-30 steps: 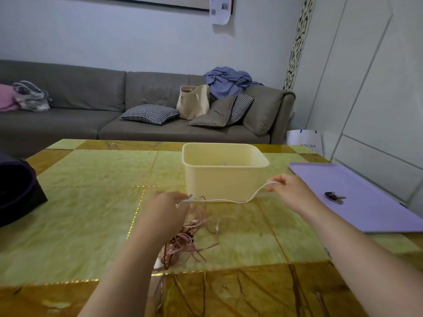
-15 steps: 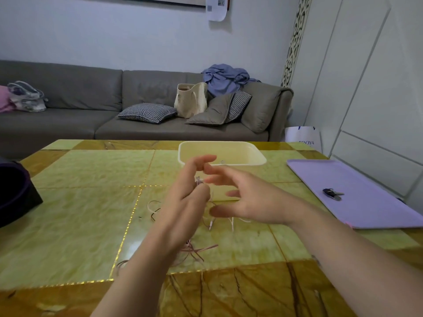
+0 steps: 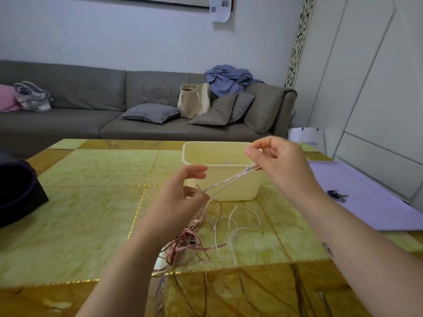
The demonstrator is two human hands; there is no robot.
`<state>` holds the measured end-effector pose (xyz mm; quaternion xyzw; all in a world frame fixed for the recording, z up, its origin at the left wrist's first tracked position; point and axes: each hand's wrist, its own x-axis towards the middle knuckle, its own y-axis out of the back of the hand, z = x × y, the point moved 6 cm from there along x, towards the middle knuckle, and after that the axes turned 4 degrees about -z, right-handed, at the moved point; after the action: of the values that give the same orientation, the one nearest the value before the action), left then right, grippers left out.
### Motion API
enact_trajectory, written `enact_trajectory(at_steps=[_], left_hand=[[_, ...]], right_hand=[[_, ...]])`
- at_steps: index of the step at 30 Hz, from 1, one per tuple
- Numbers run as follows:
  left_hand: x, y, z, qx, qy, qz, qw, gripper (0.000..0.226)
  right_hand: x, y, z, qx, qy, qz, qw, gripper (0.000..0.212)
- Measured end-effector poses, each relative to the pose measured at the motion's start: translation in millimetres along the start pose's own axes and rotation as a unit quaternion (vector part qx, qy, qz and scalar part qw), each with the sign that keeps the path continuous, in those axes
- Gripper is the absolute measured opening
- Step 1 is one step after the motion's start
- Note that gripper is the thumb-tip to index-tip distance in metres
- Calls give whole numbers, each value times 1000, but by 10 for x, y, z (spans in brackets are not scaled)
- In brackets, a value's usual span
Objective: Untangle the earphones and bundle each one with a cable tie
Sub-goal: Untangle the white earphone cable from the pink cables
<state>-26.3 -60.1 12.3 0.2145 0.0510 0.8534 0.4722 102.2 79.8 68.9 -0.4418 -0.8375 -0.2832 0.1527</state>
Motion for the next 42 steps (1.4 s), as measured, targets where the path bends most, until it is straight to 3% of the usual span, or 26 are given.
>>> enact_trajectory(at_steps=[3,5,10,13,16,19,22,25,29,32,37,42], left_hand=[[58,-70,-176,178,-2,-4,984,29],[85,-88,-251,224,6,2,975,17],[86,22,-162,61,7,79,995,14],[48,-47,0,-42,0,46,998,19],[24,-152,154,-87,-33,5,996,25],[23,-125,229,-146,-59,-1,988,16],[24,-82,187,-208,-44,-1,977,26],[41,-47,61,-180,-19,19,983,22],[26,-202,-205,50,41,-86,994,32],[-19,-347,-372,178,62,-130,973,16],[12,-317,-449,99,113,-91,984,3],[-25,-373,-406,12,142,-134,981,12]], right_hand=[[-41,-25,-55,-40,49,4,998,15],[-73,-54,-44,-53,68,-3,996,17],[-90,-14,97,-85,28,-23,996,19],[-164,-153,83,-144,-8,-140,980,35],[-267,-417,-9,-111,-33,-264,958,63],[-305,-525,-57,-29,-57,-307,950,45],[-272,-484,-32,-39,-46,-289,955,18],[-237,-437,91,-29,-74,-257,963,8],[-177,-366,172,52,-104,-187,976,11],[-168,-345,257,139,-151,-152,967,15],[-210,-287,430,296,-244,-97,918,15],[-237,-275,537,299,-276,-86,909,18]])
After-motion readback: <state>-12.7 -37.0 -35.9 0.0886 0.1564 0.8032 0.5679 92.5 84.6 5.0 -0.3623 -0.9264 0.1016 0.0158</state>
